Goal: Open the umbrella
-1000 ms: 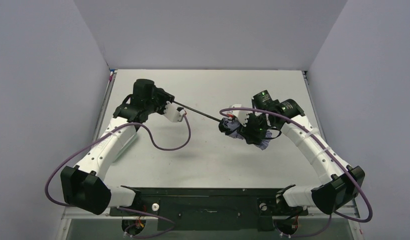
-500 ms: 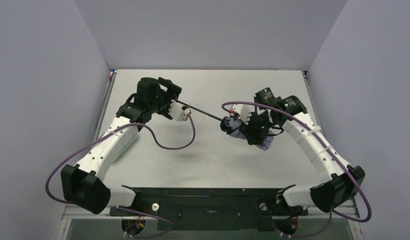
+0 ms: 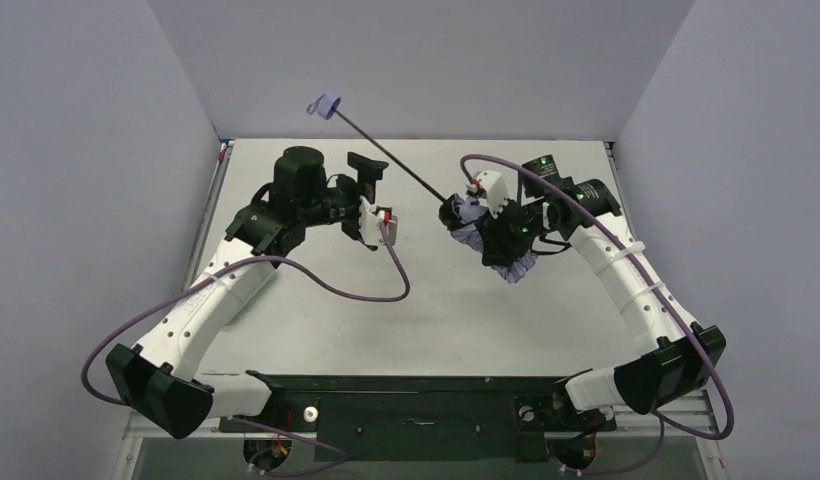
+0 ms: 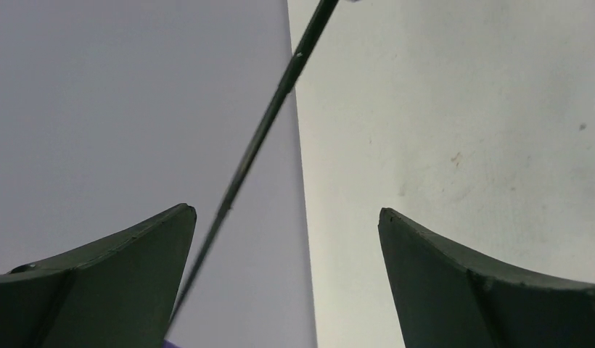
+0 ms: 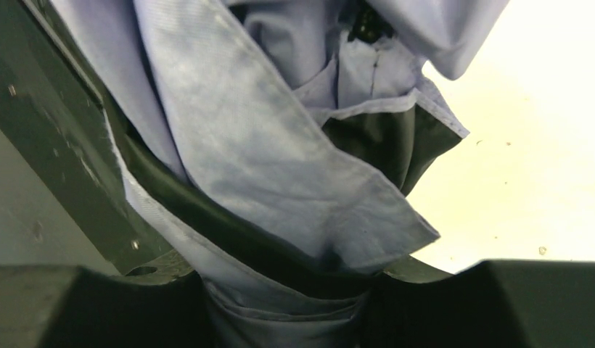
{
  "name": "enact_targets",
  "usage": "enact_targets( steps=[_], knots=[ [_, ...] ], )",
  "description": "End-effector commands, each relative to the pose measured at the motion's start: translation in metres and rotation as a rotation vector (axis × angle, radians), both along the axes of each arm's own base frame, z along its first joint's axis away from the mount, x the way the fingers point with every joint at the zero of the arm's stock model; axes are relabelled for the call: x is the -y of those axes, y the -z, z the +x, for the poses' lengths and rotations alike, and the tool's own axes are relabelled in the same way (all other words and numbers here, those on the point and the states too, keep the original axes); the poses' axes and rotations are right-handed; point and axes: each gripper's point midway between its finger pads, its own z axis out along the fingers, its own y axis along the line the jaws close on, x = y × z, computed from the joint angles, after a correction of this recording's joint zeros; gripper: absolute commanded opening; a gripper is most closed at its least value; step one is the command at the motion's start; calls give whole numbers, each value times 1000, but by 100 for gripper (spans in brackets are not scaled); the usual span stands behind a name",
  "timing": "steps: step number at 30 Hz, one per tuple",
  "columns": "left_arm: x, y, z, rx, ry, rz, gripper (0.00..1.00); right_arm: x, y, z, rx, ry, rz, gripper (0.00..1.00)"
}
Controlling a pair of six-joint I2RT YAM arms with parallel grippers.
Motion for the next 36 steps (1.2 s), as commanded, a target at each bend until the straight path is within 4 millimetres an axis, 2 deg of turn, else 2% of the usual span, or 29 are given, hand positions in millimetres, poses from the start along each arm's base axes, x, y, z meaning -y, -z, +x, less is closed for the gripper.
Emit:
enact_targets(
  steps=[1, 4, 5, 6, 9, 13, 17, 19, 23, 27, 32, 36],
  knots=[
    [18, -50, -33, -161, 29, -280, 97, -23, -63, 45, 179, 134, 249, 0],
    [21, -81, -24, -297, -87, -511, 97, -25, -82, 59, 197, 233, 350, 0],
    [22, -83, -18, -344, -124, -558, 97, -28, -91, 65, 227, 241, 383, 0],
    [22, -99, -15, -417, -173, -657, 97, -31, -97, 66, 220, 260, 416, 0],
    [29, -106, -7, -581, -225, -777, 97, -42, -123, 74, 261, 299, 543, 0],
    [48, -122, -19, -786, -144, -927, 97, -51, -152, 79, 308, 333, 672, 0],
    [61, -135, -21, -989, -83, -1076, 97, -56, -167, 83, 365, 385, 726, 0],
    [63, -146, -19, -1138, -58, -1176, 97, -61, -171, 81, 398, 401, 733, 0],
    [62, -158, -1, -1300, -48, -1341, 97, -63, -168, 78, 489, 452, 687, 0],
    [65, -162, 7, -1306, -64, -1409, 97, -54, -161, 82, 564, 594, 620, 0],
    [77, -136, 19, -1366, -183, -1405, 97, -47, -155, 86, 644, 656, 541, 0],
    [80, -125, 29, -1393, -235, -1434, 97, -55, -150, 82, 685, 631, 491, 0]
  ],
)
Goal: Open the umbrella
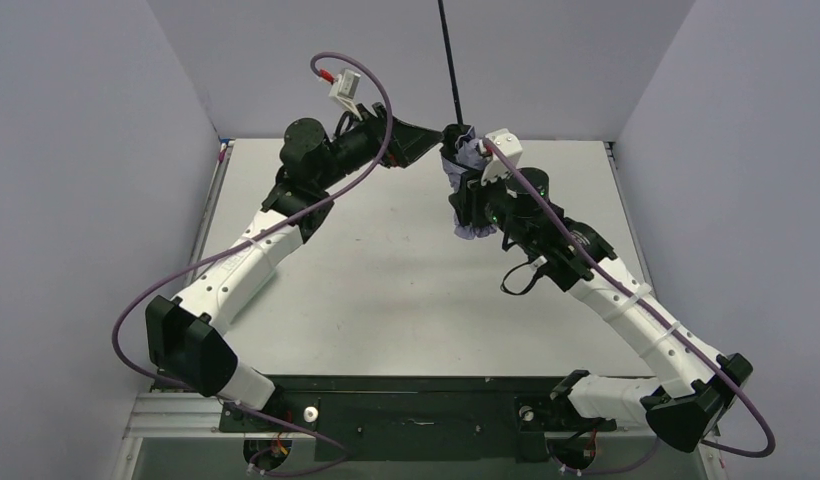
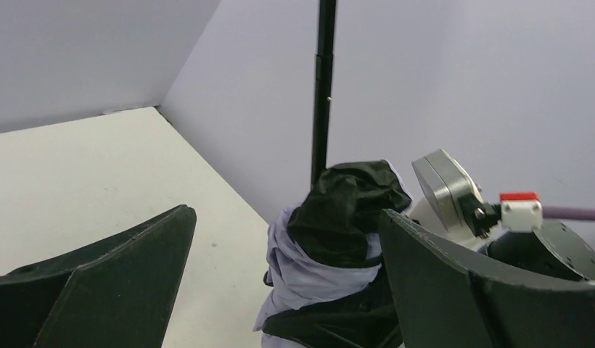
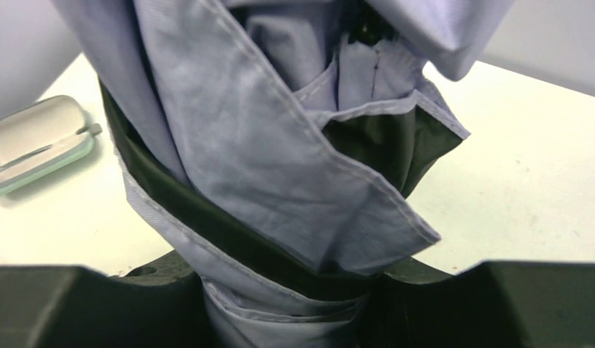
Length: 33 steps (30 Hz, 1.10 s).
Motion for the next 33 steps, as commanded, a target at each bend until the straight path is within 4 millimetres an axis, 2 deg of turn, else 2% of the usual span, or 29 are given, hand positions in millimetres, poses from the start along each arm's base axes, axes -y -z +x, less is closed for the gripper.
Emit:
enact_targets(
  steps=[1, 5, 8, 14, 19, 27, 30, 33],
  knots=[
    [0, -4, 13, -43, -50, -49, 97, 8, -40, 8, 182, 102, 0, 0],
    [6, 3, 17, -65, -38, -55, 97, 0, -33, 3, 209, 103, -65, 0],
    [11, 6, 12, -64, 12, -86, 97, -2, -32, 4, 211, 112, -73, 0],
    [20, 0, -7, -22, 105, -135, 97, -2, -26, 5, 206, 112, -93, 0],
    [25, 2, -16, -34, 159, -161, 97, -3, -19, 6, 201, 114, -114, 2],
    [27, -10, -28, 26, 205, -160, 97, -2, -10, 5, 186, 109, -128, 2],
    [41, 3, -24, -10, 178, -77, 97, -4, -12, 5, 203, 99, -148, 2],
    [46, 27, -7, -94, 93, -5, 97, -5, -18, 6, 238, 114, -172, 3]
  ],
)
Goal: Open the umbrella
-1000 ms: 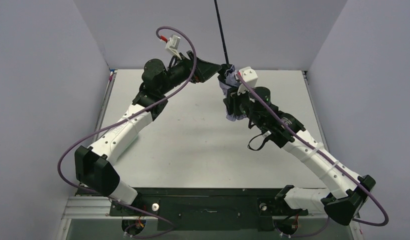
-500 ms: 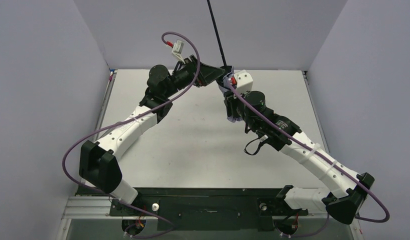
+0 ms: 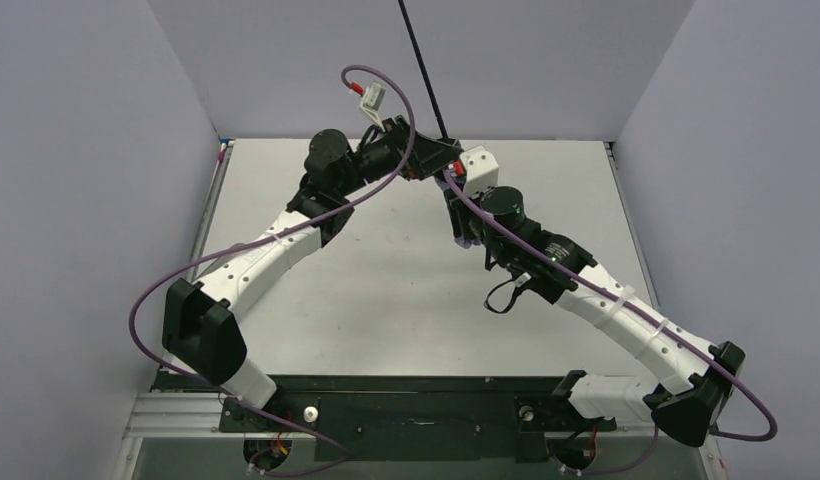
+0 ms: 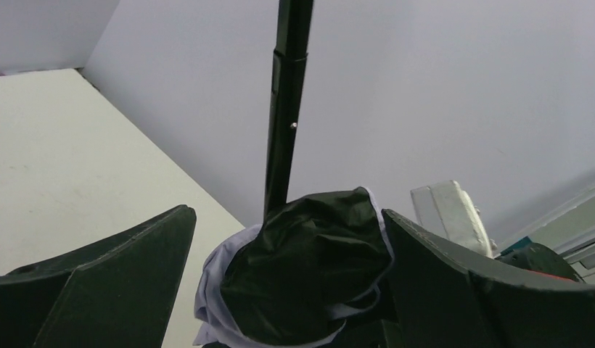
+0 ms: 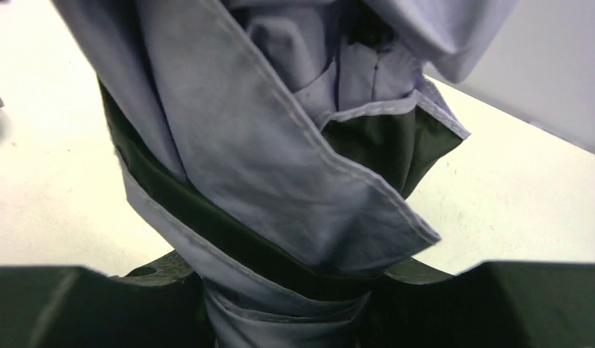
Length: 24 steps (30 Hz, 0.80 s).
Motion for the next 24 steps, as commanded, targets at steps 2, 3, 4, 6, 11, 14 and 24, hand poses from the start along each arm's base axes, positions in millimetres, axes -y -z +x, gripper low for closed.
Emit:
enact_targets(
  steps=[2, 3, 4, 6, 11, 14, 24],
  knots=[
    [8, 20, 20, -78, -99, 92, 97, -7, -42, 8, 161, 29, 22, 5],
    [8, 21, 21, -85, -105, 92, 88, -6, -44, 7, 173, 27, 11, 6],
    [9, 22, 23, -89, -108, 92, 83, -7, -44, 6, 179, 28, 1, 7],
    [10, 23, 24, -84, -103, 93, 63, -7, -45, 4, 192, 30, -7, 9],
    [7, 18, 18, -48, -50, 67, 15, -6, -47, -2, 164, -10, 7, 36],
    [-4, 11, 21, -45, -25, 27, 0, -5, -47, -10, 98, -103, 33, 60],
    [-28, -34, -4, 112, 159, -80, 0, -4, -55, -62, -137, -585, 248, 79]
  ],
)
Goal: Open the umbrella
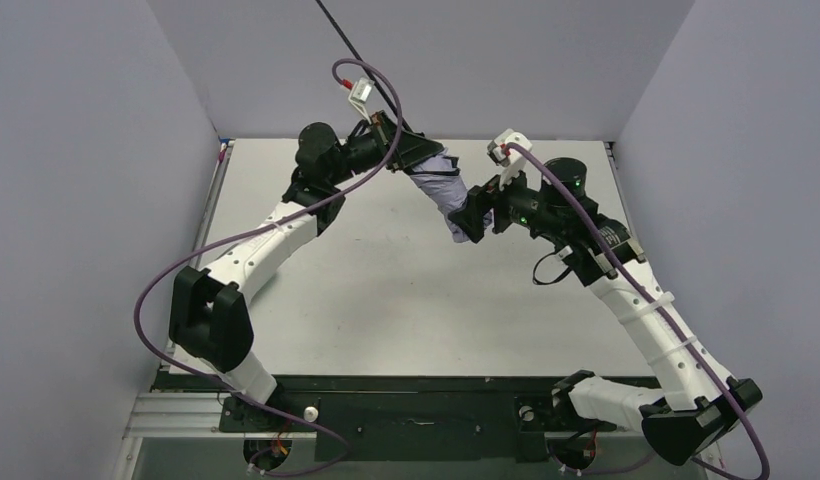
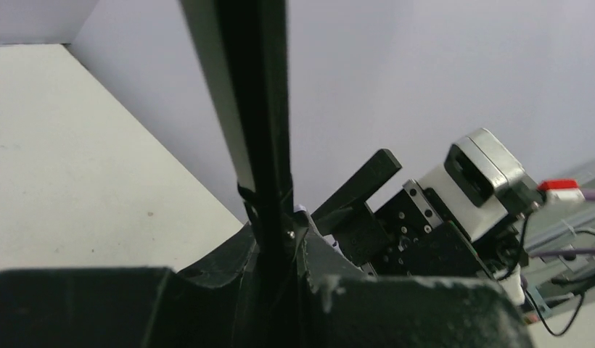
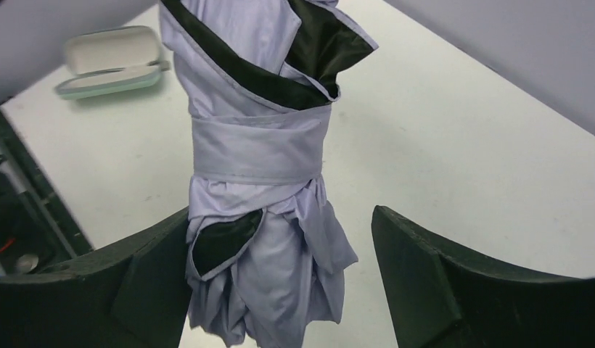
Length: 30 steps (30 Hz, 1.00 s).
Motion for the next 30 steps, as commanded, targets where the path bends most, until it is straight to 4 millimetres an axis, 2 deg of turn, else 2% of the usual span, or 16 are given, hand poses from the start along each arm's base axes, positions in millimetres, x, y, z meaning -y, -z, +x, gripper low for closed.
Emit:
enact_targets(
  steps=[1, 8, 13, 19, 21, 22, 23, 24, 25, 26, 28, 29, 30],
  knots=[
    [-14, -60, -37, 233, 142, -102, 0, -12, -35, -49, -60, -259, 130, 79],
    [-15, -84, -64, 371, 244, -135, 0, -25, -45, -67, -154, -367, 212, 79],
    [-18, -104, -83, 461, 300, -155, 0, -24, -49, -69, -157, -375, 225, 79],
    [-14, -125, -121, 547, 408, -173, 0, -23, -63, -62, -126, -372, 258, 80],
    [-11, -130, -131, 563, 433, -181, 0, -29, -68, -60, -130, -385, 303, 80],
    [-10, -133, -136, 573, 447, -186, 0, -31, -64, -58, -144, -387, 319, 80],
    [-9, -136, -138, 583, 451, -190, 0, -36, -75, -58, -128, -406, 367, 80],
    [-8, -137, -139, 583, 456, -193, 0, -40, -72, -58, -142, -412, 390, 80],
    [-8, -140, -140, 589, 454, -198, 0, -46, -82, -60, -133, -436, 436, 79],
    [-7, -140, -138, 584, 452, -198, 0, -49, -82, -61, -141, -448, 451, 78],
    [-7, -142, -136, 589, 443, -198, 0, -59, -85, -69, -139, -490, 462, 72],
    [-7, -144, -135, 589, 436, -200, 0, -65, -82, -76, -136, -513, 446, 61],
    [-8, -144, -132, 591, 424, -198, 0, -67, -81, -78, -135, -518, 438, 55]
  ],
)
